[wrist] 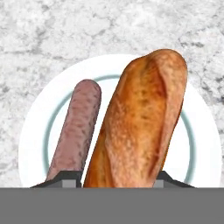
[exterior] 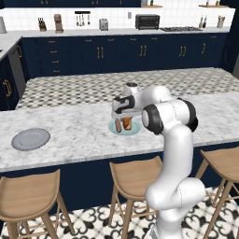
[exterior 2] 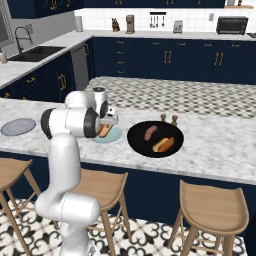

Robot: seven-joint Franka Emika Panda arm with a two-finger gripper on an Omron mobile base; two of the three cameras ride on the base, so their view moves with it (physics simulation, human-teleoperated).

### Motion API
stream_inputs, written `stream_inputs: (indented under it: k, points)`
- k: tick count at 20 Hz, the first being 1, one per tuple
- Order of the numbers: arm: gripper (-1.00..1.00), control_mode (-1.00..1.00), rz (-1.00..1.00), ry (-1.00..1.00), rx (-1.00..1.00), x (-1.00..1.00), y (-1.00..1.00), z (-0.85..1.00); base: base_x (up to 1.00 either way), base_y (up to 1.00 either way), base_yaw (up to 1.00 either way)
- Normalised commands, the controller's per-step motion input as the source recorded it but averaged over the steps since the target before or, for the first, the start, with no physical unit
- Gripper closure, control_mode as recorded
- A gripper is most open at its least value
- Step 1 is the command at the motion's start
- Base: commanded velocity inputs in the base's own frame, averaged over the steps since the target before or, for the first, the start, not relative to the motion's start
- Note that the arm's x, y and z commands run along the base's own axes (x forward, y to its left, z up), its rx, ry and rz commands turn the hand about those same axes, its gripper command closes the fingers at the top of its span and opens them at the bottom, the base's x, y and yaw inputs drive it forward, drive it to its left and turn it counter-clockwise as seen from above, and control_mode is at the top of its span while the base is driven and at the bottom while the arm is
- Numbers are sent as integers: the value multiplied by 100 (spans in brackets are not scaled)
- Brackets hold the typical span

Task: Place one bun and one sausage from the bowl on each plate.

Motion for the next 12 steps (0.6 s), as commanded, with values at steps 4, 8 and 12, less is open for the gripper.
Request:
stream_inputs:
  k: [4, 8, 12]
  points:
    - [100, -100, 1, 8, 1, 19, 0, -13, 0, 0, 0]
    - [-100, -100, 2, 2, 0, 15, 0, -33, 0, 0, 0]
    - [-100, -100, 2, 0, 0, 7, 0, -27, 0, 0, 0]
